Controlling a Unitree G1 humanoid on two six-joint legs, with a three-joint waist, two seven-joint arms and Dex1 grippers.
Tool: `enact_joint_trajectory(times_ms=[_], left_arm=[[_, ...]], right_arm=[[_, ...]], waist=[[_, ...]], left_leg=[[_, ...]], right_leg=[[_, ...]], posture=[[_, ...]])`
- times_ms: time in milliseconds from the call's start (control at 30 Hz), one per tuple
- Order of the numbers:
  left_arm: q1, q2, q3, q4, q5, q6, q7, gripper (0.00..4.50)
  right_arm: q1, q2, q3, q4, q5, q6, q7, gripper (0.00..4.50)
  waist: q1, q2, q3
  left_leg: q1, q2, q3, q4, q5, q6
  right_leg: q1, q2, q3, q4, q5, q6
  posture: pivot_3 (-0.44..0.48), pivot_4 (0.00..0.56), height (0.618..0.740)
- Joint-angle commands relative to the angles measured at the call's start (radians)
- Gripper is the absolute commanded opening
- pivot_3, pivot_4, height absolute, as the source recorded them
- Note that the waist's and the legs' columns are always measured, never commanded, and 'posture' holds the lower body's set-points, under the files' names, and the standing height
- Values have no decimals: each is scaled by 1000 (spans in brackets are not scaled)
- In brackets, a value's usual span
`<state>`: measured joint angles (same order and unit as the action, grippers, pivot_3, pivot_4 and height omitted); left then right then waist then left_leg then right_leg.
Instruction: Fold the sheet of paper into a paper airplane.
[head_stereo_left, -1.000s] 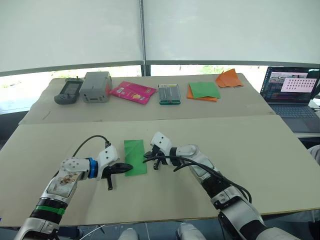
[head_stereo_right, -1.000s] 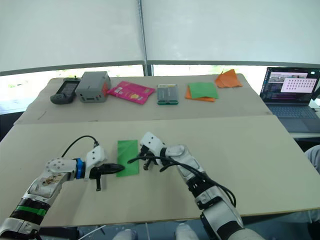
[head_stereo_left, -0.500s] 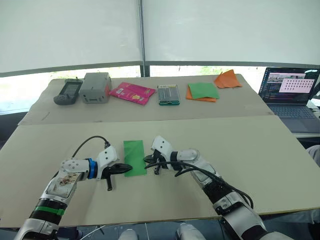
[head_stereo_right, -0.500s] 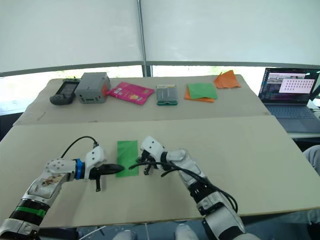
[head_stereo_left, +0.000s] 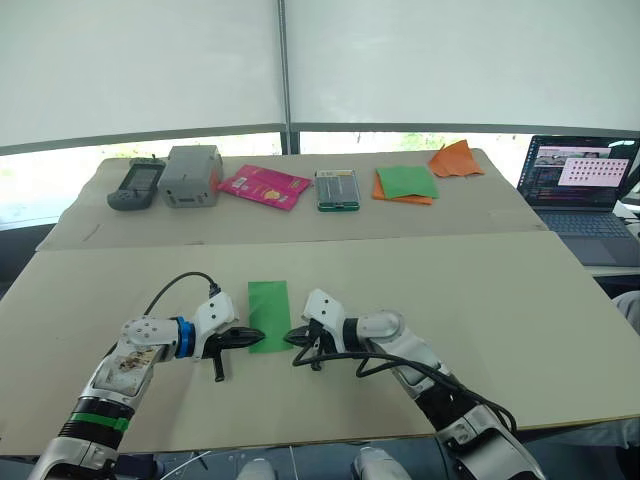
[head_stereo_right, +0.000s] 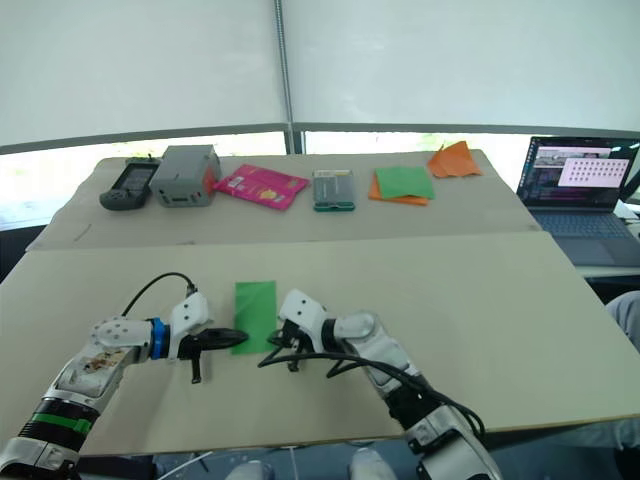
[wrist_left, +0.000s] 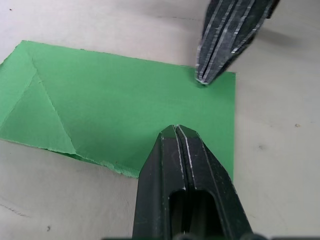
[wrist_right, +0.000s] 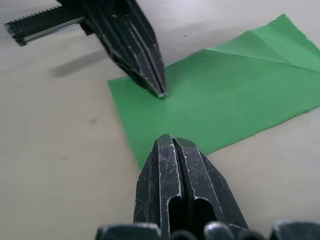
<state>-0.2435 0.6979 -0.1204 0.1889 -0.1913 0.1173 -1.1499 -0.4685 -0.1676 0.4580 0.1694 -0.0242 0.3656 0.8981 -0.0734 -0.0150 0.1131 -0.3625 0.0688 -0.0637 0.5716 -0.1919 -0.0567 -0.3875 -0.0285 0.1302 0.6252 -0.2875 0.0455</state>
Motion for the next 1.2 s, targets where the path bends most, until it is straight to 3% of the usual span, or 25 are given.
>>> enact_joint_trajectory(times_ms=[33, 500, 667, 767, 933, 1067, 1200], left_arm=[[16, 11, -19, 33, 30, 27, 1, 0], [4, 6, -25, 49, 33, 13, -3, 0], [3, 14, 26, -20, -25, 40, -1, 0], [-11, 38, 135, -102, -136, 146, 13, 0], [-3, 73, 253, -173, -284, 324, 9, 0], [14, 118, 227, -66, -194, 237, -12, 0], [-28, 83, 168, 11, -136, 168, -10, 0]], right_arm=[[46, -24, 51, -1, -10, 61, 23, 15], [40, -30, -4, -89, 33, 105, 4, 15], [35, -18, -196, -368, 264, 194, 17, 15], [28, -23, -319, -549, 399, 326, -41, 15], [58, -91, -330, -644, 432, 405, -100, 15], [85, -121, -302, -654, 428, 404, -129, 15], [93, -123, -280, -640, 428, 393, -149, 15]], waist=[[0, 0, 0], [2, 0, 0], [3, -3, 5], [2, -5, 9], [2, -6, 13], [3, -2, 16], [7, -5, 18]], left_leg=[[0, 0, 0, 0, 0, 0], [0, 0, 0, 0, 0, -1], [-5, 0, 0, 0, 0, 0], [-7, 0, 0, 0, 0, 0], [-6, 0, -2, -1, 0, 0], [-7, 0, -2, -1, -1, -2], [-8, 0, 0, -1, -3, -5]], right_leg=[[0, 0, 0, 0, 0, 0], [0, 0, 0, 0, 0, 0], [-3, 0, 0, -1, 0, 0], [-5, 0, 0, -1, 1, 1], [-4, 1, 0, -3, 1, 1], [-2, -1, 0, -15, 1, 1], [-3, -2, 0, -15, 1, 1]], posture=[[0, 150, 740], [0, 150, 740], [0, 150, 740], [0, 150, 740], [0, 150, 740], [0, 150, 740], [0, 150, 740]])
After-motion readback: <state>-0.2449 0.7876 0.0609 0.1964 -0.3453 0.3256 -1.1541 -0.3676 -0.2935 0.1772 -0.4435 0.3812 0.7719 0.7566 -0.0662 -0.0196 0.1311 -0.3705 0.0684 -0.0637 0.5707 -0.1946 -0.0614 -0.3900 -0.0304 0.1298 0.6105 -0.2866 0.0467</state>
